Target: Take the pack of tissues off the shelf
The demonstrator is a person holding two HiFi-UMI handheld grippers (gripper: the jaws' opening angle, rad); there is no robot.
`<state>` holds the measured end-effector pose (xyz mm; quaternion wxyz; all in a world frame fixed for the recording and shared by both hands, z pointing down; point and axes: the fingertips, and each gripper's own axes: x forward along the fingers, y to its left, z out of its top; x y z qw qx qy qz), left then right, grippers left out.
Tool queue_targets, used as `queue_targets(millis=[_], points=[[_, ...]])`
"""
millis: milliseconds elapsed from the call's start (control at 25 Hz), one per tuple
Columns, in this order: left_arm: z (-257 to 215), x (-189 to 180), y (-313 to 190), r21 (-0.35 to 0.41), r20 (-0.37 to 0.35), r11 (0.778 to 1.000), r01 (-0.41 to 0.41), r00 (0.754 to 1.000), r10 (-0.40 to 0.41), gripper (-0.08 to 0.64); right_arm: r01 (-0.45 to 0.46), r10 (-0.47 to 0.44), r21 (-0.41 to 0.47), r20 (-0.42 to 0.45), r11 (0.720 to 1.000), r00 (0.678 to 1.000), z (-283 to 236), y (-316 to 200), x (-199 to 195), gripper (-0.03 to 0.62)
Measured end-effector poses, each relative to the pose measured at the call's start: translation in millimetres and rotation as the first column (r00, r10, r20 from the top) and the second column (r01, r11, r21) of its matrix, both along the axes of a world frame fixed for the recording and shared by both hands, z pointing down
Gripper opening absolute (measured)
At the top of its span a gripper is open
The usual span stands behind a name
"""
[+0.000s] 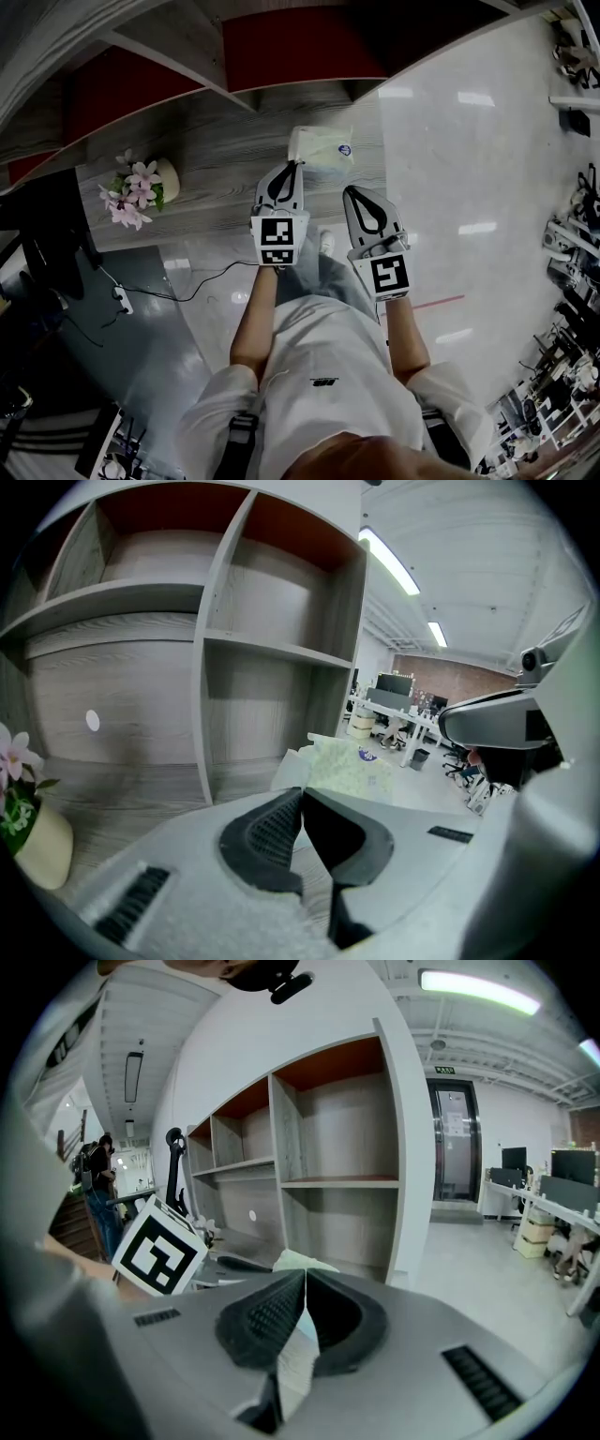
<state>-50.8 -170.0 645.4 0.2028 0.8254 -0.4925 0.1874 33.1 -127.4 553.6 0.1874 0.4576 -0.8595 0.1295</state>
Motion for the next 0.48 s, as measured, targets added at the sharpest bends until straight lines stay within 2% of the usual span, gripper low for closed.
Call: queue_targets(millis=[480], points=[[23, -1, 7, -0.044, 0.026, 0.999, -0.017, 1.0, 0.019, 0.031, -0.006, 0.006, -0.037, 0.005, 0.999, 1.0, 16, 3, -2, 0.026]])
